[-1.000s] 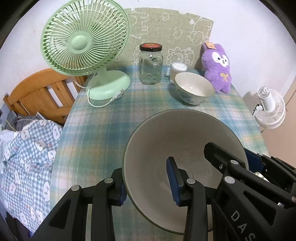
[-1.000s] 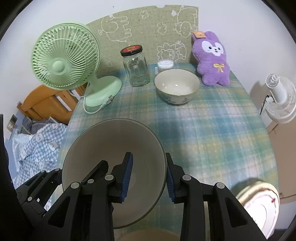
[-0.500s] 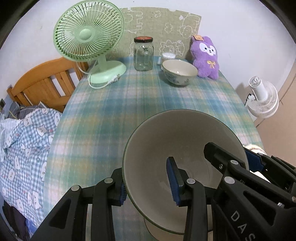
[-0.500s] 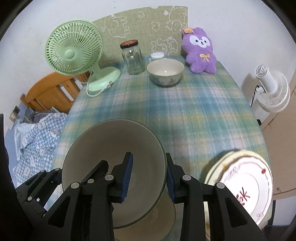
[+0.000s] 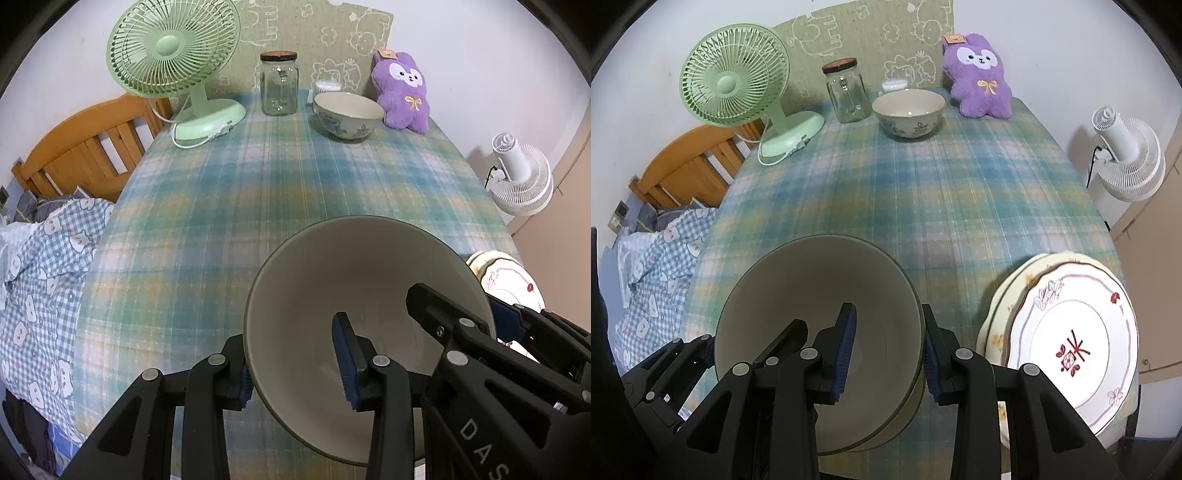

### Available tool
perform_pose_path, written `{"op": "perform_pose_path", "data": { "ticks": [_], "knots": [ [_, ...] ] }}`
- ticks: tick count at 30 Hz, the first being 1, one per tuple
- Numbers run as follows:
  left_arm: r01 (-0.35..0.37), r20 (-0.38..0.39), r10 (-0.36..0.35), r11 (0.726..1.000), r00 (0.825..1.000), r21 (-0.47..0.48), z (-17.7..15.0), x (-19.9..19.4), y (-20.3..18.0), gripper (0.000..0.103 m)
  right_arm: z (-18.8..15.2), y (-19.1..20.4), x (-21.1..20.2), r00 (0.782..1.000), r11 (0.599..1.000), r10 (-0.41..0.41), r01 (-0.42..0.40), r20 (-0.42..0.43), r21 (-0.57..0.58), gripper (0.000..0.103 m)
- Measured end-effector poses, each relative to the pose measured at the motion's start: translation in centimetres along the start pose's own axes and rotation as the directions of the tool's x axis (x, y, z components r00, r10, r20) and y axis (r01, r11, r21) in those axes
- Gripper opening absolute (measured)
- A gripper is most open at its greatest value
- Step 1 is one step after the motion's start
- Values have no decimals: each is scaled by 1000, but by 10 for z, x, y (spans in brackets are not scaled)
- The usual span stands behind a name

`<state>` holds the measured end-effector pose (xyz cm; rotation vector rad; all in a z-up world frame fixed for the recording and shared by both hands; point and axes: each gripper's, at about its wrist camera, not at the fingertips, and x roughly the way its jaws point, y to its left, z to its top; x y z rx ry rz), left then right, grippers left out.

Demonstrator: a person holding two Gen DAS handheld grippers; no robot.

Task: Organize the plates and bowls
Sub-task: 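Lift the medium bowl with both grippers and carry it to the large bowl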

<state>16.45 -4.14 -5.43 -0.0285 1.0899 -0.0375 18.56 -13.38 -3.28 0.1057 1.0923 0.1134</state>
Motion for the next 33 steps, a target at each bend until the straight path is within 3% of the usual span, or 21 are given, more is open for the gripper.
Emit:
{"op": "perform_pose_path", "data": {
  "ticks": [14,19,33],
  "knots": [
    [-29,-13,29,1000,999,10,-14,8,-1,37,-17,-4,14,999,1000,16,-16,-38,14,37],
    [-10,-49,9,1000,999,-17,-17,16,2,37,-18,-2,17,999,1000,-2,2,-41,4,37],
    [3,-47,-3,1000,999,-17,-18,21,3,41,-20,-2,19,999,999,-33,33,-22,-1,37]
  ]
}}
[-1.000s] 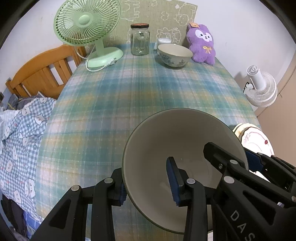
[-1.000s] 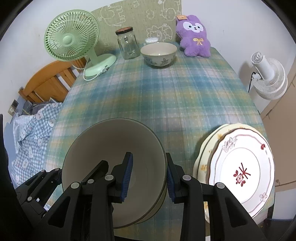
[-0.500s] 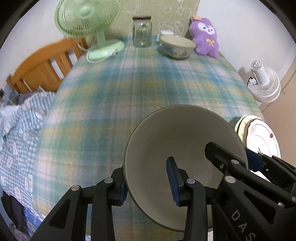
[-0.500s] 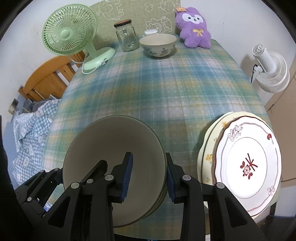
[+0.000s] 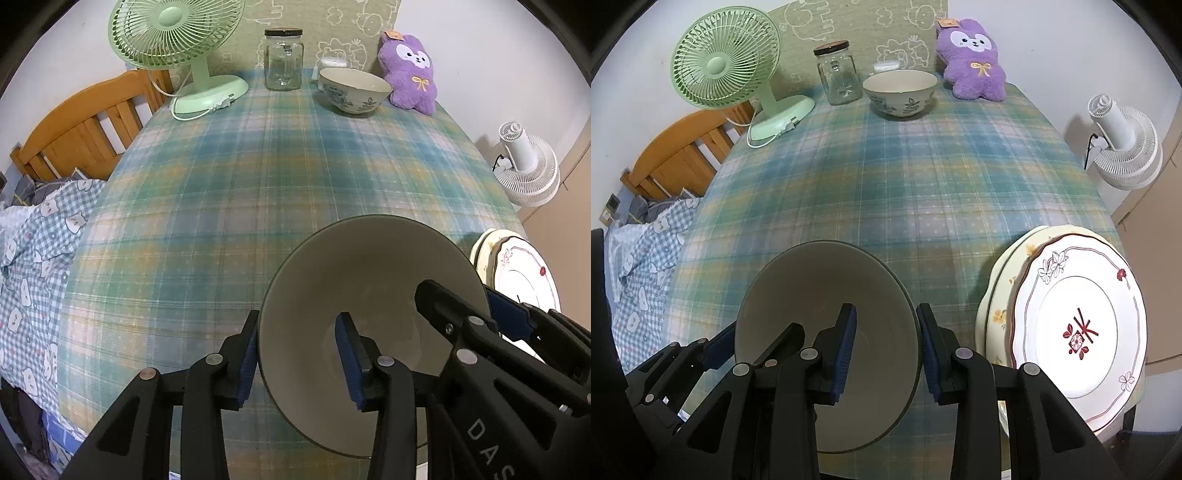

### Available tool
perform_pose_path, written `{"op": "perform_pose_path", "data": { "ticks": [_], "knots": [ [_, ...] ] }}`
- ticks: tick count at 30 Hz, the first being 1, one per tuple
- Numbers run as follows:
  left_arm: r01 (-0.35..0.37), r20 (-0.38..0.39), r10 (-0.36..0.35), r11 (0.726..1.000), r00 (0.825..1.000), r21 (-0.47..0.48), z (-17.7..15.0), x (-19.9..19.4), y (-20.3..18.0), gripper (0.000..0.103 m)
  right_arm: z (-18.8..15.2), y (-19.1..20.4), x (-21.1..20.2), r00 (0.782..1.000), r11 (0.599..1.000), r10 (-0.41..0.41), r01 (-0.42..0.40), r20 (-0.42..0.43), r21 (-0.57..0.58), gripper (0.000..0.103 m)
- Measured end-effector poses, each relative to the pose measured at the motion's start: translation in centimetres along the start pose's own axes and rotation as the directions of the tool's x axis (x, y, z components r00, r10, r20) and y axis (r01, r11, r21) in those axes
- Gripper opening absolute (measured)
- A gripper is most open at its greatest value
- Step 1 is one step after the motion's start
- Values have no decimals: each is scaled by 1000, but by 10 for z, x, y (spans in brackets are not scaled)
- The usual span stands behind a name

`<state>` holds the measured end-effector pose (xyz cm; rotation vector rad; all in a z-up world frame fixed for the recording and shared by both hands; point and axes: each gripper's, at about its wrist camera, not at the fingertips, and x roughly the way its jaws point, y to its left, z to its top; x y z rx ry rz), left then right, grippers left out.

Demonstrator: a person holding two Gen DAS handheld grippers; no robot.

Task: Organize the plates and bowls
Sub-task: 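Lift the medium bowl with both grippers and carry it to the large bowl, then lower the medium bowl into the large bowl and open both grippers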

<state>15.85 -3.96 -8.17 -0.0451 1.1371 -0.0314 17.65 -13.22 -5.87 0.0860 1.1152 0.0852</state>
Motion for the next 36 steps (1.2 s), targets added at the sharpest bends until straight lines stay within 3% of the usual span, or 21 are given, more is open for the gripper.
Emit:
{"op": "perform_pose_path", "data": {
  "ticks": [2,5,6,8,19,36],
  "knots": [
    [3,0,-3,1000,1000,3,0,0,0,43,0,1,0,1000,1000,-4,4,1,-6,38],
    [5,-1,-5,1000,1000,-2,0,-1,0,64,-1,0,0,1000,1000,16,-16,-4,-9,48],
    [-1,1,1,1000,1000,1,0,-1,0,70,0,-1,0,1000,1000,26,-26,-15,-4,57],
    [-10,7,10,1000,1000,9,0,-6,-1,75,-1,-4,-2,999,999,41,-41,-17,0,60],
    [-53,78,52,999,996,7,18,-48,-7,82,17,0,-44,999,997,30,-27,41,-67,70],
    [0,191,-21,994,981,109,112,-86,-11,83,103,5,-94,984,999,-41,37,172,22,70]
  ]
}}
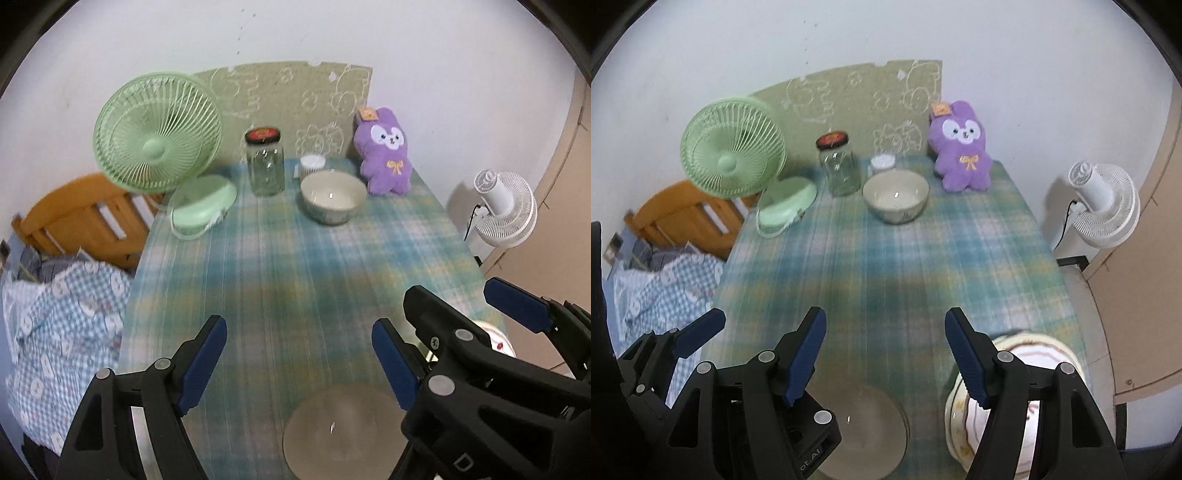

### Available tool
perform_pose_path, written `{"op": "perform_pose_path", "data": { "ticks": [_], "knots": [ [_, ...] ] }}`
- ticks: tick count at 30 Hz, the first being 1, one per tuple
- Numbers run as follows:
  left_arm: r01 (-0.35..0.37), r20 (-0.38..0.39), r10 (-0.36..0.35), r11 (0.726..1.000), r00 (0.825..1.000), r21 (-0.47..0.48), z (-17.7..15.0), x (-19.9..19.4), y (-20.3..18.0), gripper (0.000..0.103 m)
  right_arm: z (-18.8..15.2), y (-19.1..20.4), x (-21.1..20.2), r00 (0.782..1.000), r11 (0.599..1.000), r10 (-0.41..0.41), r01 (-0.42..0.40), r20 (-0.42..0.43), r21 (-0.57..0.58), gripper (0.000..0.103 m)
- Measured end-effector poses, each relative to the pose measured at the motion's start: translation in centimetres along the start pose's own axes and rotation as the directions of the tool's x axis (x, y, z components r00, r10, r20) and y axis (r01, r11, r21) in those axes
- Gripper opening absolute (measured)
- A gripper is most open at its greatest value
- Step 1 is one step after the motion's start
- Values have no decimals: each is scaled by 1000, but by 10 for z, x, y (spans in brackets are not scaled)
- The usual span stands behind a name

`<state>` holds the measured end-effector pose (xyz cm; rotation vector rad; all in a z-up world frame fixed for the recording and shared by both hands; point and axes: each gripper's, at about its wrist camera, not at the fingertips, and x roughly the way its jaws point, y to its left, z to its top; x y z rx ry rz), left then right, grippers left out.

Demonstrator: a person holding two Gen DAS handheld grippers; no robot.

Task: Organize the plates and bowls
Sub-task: 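Lower the medium bowl into the large bowl and open both grippers, then move both grippers over the cream bowl beside the glass jar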

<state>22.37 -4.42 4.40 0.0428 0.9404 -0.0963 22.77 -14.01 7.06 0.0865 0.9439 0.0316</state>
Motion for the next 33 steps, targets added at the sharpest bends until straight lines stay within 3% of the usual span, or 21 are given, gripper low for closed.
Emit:
{"op": "perform_pose_path", "data": {
  "ticks": [14,27,33],
  "knots": [
    [-26,19,26,999,999,-36,70,46,-24,83,76,-28,42,1000,999,-6,7,17,-44,71],
    [-77,-12,77,991,997,-107,122,132,-39,80,141,-57,143,997,991,75,-78,-29,-111,71],
    [-86,-19,84,987,996,-135,141,176,-42,80,162,-64,187,997,988,65,-69,-33,-135,71]
  ]
}}
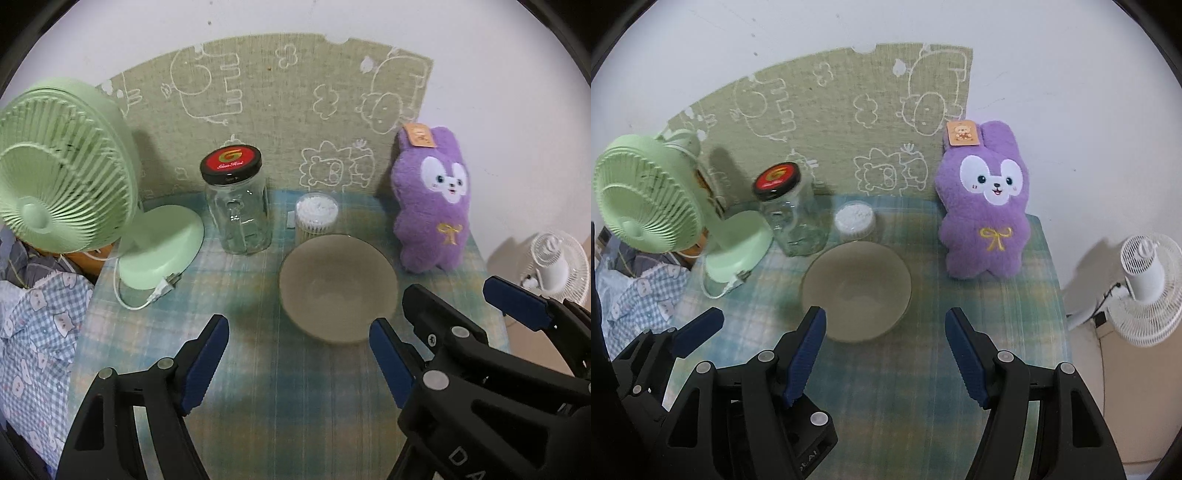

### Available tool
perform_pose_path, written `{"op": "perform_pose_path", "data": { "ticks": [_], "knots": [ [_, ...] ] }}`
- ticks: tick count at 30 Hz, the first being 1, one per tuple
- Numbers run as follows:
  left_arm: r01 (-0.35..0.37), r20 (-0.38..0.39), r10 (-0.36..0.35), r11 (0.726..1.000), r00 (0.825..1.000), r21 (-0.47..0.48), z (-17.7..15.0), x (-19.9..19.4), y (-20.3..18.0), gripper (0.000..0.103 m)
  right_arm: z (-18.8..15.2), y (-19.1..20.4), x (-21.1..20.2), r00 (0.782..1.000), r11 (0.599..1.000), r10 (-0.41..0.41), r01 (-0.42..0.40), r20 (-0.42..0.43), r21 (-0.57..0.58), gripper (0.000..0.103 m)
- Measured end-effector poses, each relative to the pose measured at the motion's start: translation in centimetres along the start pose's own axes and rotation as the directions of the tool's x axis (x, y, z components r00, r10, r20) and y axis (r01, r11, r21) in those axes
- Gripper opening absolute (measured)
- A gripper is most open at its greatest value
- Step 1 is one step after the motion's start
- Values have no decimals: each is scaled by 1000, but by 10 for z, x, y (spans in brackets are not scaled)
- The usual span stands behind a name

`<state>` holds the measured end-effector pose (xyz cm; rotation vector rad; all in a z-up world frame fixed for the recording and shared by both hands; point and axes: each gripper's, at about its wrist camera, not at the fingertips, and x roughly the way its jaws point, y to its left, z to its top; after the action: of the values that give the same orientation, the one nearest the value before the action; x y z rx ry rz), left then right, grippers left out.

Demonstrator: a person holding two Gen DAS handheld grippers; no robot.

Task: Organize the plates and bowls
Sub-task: 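Move both grippers over the cream bowl beside the glass jar, then close both grippers on the rim of the bowl by the jar, then lift the bowl with both grippers off the table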

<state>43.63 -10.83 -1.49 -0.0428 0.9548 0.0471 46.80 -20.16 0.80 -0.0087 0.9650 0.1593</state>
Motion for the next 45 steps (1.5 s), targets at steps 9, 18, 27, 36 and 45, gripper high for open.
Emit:
{"op": "perform_pose_path", "data": {
  "ticks": [9,18,27,36,45],
  "knots": [
    [-25,-26,25,999,999,28,17,58,-6,77,17,-12,63,1000,1000,10,-10,-24,15,70],
    [-32,-66,33,999,997,22,18,106,-5,70,20,-16,114,998,1000,-2,3,-59,17,65],
    [-28,-101,28,1000,994,3,14,134,-1,56,17,-15,145,995,1000,7,-5,-99,22,57],
    [26,-138,-26,1000,990,-3,10,152,0,38,14,-15,161,991,999,41,-38,-130,21,40],
    [30,-142,-31,1000,989,-9,11,150,-1,32,16,-15,157,991,998,56,-53,-122,23,36]
  ]
}}
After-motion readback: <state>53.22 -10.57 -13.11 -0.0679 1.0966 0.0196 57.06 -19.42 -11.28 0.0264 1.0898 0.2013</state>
